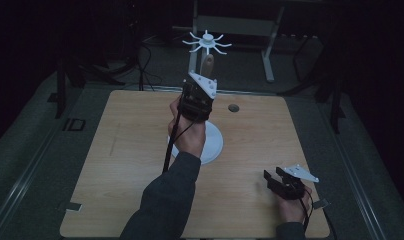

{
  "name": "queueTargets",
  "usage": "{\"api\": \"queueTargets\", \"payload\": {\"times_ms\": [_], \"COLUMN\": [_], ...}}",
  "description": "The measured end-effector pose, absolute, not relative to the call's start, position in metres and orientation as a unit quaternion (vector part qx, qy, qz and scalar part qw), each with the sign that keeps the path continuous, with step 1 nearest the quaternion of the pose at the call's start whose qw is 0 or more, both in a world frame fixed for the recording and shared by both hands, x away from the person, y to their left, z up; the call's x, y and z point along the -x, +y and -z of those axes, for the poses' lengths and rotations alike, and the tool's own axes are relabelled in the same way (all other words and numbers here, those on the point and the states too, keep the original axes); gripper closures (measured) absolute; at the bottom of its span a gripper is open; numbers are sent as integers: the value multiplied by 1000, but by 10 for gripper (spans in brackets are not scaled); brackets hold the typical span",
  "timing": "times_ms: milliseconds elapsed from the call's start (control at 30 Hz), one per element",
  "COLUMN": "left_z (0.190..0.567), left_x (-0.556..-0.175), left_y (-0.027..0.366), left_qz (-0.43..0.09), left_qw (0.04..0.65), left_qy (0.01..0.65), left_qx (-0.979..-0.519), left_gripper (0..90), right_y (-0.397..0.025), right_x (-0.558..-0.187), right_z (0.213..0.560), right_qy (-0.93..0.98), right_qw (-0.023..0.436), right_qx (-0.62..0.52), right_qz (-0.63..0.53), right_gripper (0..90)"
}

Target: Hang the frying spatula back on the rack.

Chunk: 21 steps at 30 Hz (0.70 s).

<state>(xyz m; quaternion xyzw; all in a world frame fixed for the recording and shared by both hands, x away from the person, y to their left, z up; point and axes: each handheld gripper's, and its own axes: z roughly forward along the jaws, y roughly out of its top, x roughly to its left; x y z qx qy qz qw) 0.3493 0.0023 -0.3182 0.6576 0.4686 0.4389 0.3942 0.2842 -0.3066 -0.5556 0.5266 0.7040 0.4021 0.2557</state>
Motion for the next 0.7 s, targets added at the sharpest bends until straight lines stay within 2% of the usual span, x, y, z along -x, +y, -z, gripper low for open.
{"api": "queueTargets", "payload": {"times_ms": [700], "left_z": [319], "left_x": [-365], "left_y": [5], "left_qz": [-422], "left_qw": [382], "left_qy": [483], "left_qx": [-665], "left_gripper": [753], "right_y": [-308], "right_x": [-284], "right_z": [555], "right_qy": [702], "right_qw": [255], "right_qx": [-529], "right_qz": [-404], "right_gripper": [447]}}
